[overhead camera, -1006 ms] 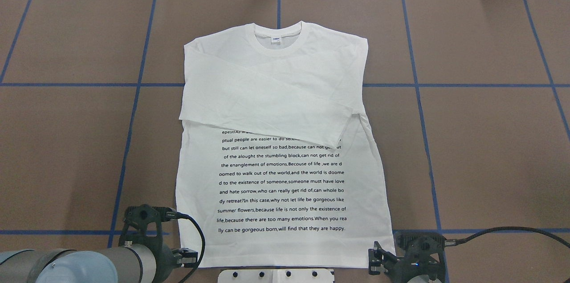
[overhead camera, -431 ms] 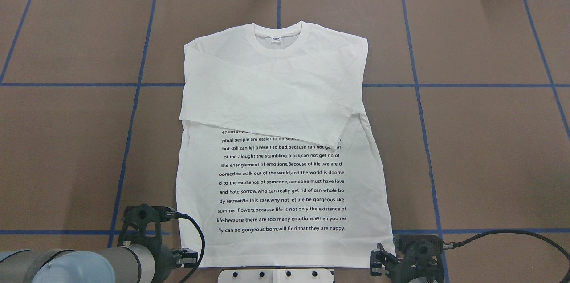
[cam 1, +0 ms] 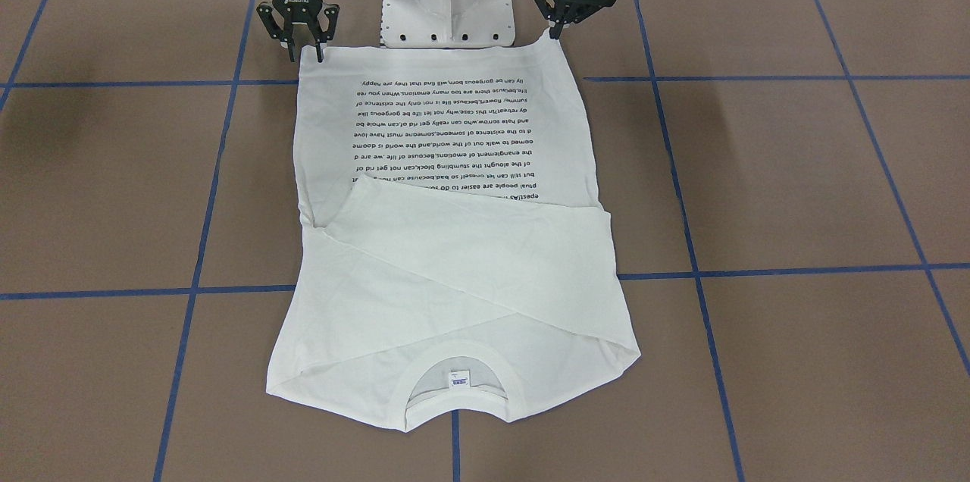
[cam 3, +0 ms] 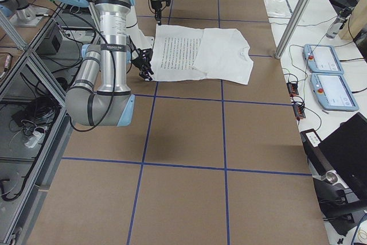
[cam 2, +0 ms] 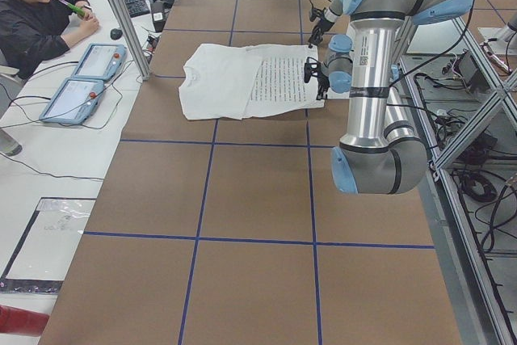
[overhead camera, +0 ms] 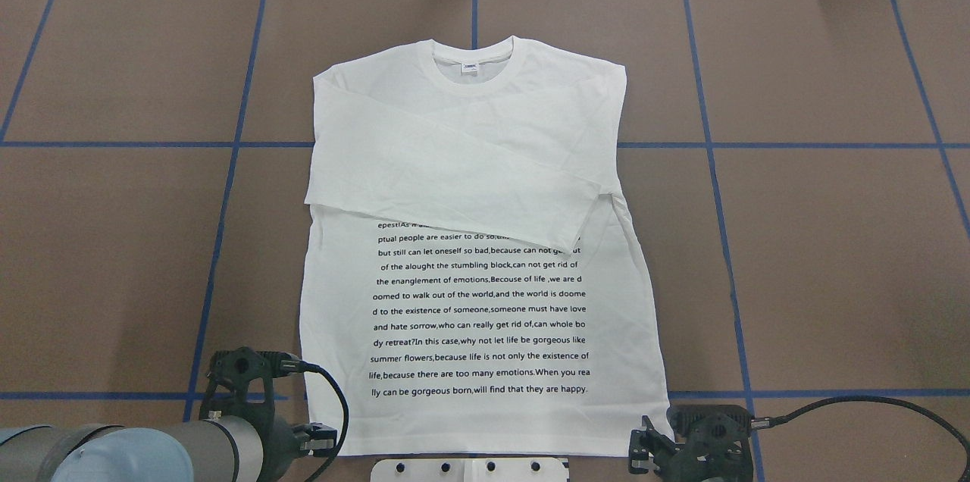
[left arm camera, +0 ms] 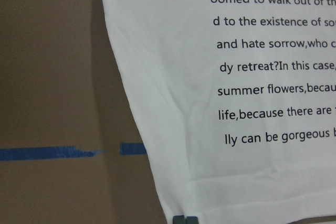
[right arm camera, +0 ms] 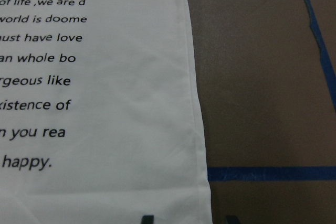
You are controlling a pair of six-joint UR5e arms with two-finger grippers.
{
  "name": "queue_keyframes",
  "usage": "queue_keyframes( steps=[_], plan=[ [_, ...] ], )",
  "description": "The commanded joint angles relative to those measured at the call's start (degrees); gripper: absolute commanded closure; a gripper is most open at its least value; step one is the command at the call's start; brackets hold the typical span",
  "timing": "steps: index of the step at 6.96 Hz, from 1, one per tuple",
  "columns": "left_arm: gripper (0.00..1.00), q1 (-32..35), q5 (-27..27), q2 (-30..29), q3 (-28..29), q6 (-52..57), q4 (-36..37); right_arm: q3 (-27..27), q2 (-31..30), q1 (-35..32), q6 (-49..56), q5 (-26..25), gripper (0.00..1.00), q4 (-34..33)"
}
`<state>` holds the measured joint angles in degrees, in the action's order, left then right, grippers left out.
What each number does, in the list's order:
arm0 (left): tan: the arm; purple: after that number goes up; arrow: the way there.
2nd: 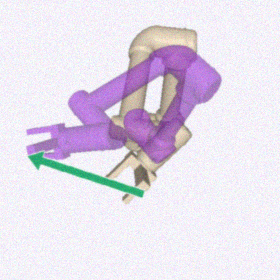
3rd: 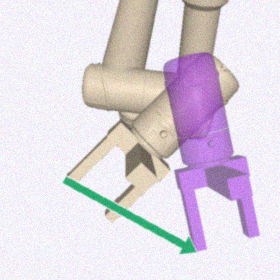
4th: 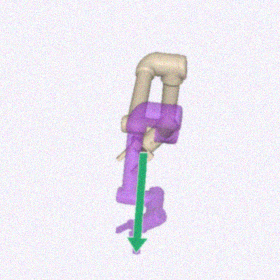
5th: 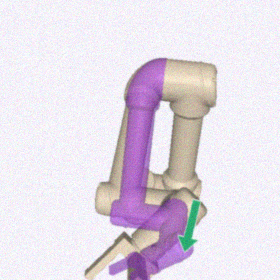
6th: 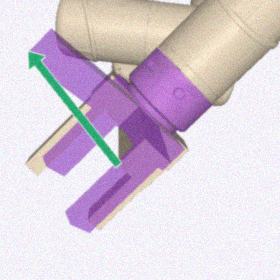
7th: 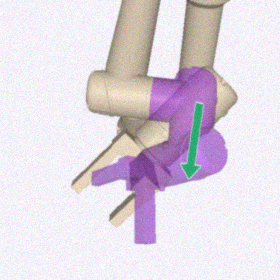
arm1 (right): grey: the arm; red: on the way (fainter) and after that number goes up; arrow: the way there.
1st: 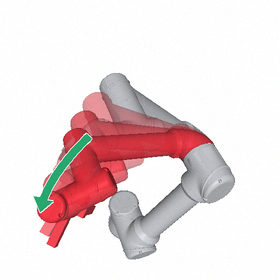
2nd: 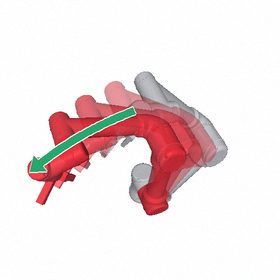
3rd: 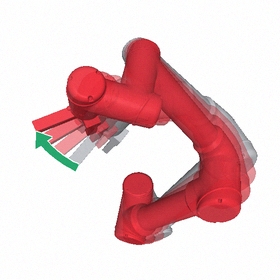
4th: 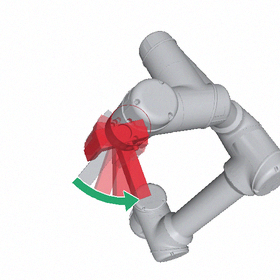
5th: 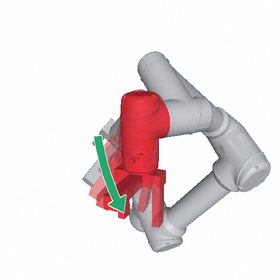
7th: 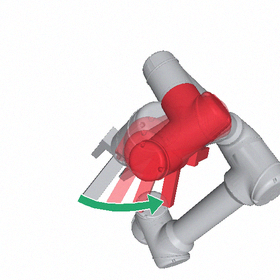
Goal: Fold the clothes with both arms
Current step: 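Grasp the hem corners with both grippers, then hold the hem corners closed in both grippers before lifting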
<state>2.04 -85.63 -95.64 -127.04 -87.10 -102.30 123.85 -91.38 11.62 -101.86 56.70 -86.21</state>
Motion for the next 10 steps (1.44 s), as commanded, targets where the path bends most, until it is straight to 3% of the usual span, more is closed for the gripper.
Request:
queue_keyframes(
  steps=[1,10],
  plan=[
    [1.00,0.07,0.02,0.10,-0.66,0.00,0.00,-0.10,-0.20,0.51,0.00,-0.10,0.45,-0.01],
    [1.00,0.07,0.02,0.10,-1.11,0.00,0.00,-0.98,0.24,1.21,-1.32,-1.07,0.47,0.34]
  ],
)
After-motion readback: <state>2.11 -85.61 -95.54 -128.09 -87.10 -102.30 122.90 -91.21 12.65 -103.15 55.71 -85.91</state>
